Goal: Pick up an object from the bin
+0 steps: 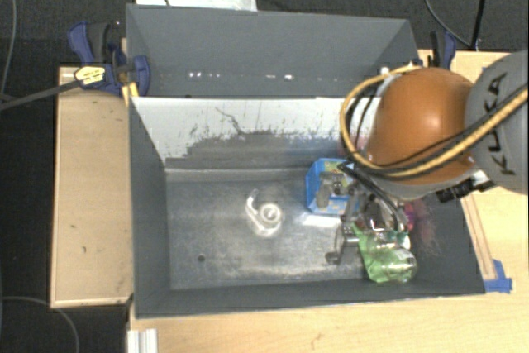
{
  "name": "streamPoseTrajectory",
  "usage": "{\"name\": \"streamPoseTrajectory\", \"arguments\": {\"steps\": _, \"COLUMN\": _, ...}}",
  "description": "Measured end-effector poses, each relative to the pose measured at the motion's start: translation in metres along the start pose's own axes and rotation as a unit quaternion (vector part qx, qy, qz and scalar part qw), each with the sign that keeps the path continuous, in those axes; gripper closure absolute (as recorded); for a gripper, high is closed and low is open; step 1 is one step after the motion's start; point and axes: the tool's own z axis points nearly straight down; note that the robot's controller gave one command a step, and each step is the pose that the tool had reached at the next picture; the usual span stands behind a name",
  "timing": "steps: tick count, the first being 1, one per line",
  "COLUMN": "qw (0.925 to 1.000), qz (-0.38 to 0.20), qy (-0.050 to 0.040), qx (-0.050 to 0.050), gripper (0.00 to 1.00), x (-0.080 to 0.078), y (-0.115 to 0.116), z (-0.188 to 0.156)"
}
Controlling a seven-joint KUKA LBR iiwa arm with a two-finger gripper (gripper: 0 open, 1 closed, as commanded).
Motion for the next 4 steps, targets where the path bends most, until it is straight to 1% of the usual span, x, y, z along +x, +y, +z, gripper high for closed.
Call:
{"name": "streamPoseTrajectory", "arguments": {"steps": 1, "qw": 1.0, "qz": 0.001, "qy": -0.0043, "qx": 0.0, "gripper": 0.0, "x": -0.002, "y": 0.0, "z": -0.004}}
{"name": "streamPoseTrajectory", "arguments": {"steps": 2, "qw": 0.9996, "qz": -0.026, "qy": -0.007, "qx": 0.0, "gripper": 0.0, "x": -0.005, "y": -0.068, "z": 0.077}}
{"name": "streamPoseTrajectory", "arguments": {"steps": 3, "qw": 0.9998, "qz": -0.018, "qy": -0.0026, "qx": 0.0, "gripper": 0.0, "x": -0.06, "y": -0.081, "z": 0.056}}
{"name": "streamPoseTrajectory", "arguments": {"steps": 4, "qw": 0.9897, "qz": -0.143, "qy": -0.0053, "qx": 0.001, "gripper": 0.0, "x": -0.025, "y": -0.133, "z": 0.072}}
